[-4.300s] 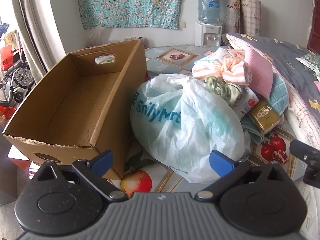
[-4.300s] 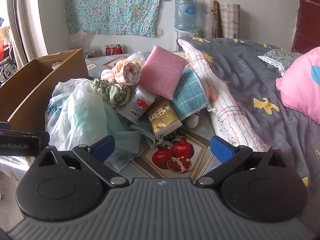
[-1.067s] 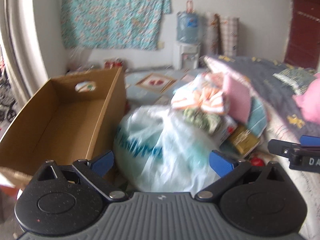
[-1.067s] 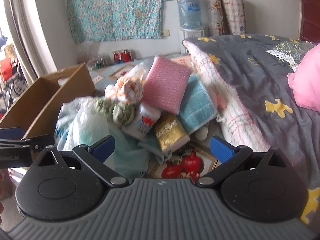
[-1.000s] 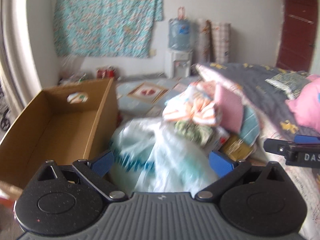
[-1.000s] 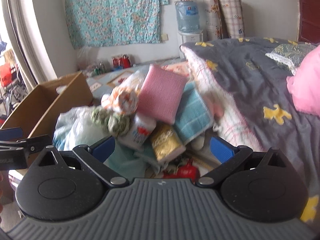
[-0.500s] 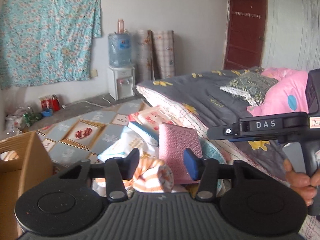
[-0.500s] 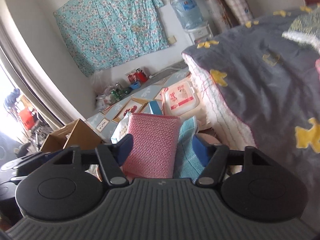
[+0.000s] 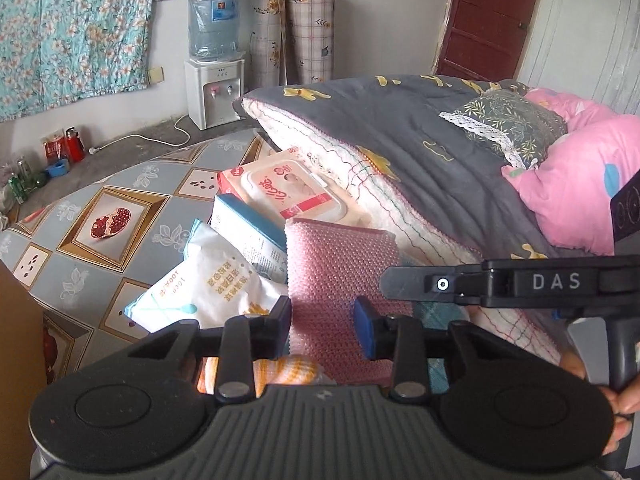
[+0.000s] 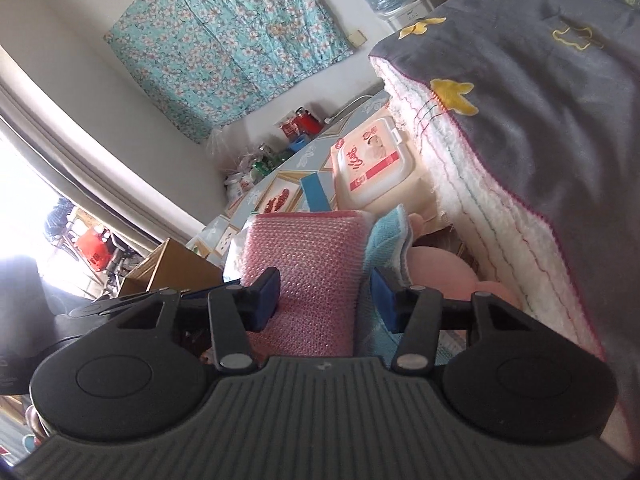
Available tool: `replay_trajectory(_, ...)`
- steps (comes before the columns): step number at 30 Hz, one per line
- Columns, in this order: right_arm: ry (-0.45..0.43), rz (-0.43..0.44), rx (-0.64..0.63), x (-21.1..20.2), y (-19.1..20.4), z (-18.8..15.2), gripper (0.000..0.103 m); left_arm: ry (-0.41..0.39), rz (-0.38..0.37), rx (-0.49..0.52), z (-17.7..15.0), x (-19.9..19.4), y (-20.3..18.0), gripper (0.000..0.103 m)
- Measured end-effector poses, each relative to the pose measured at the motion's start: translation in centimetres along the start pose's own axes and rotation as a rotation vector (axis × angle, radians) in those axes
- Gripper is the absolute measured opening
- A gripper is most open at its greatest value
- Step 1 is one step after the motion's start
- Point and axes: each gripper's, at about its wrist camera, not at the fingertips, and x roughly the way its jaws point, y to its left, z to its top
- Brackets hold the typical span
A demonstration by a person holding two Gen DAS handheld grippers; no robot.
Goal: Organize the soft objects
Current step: 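Reach the right tool to the pink knitted pad and grasp it, then carry the pink pad with the right tool and release it into the cardboard box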
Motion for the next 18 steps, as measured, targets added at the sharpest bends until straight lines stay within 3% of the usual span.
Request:
replay_trajectory(8,-0.002,0.005,0.006,-0.1,0.6,-0.3,0.04,-0.024,0.007,0.014,0.3,-0.6,-0.7,0.035)
replay_trajectory(18,-0.08,0.006,-0.058,-6.1,4.4,-0.2,0.039,-0.154,-0.014,0.039,0.7,-6.3,-2.8,0.035)
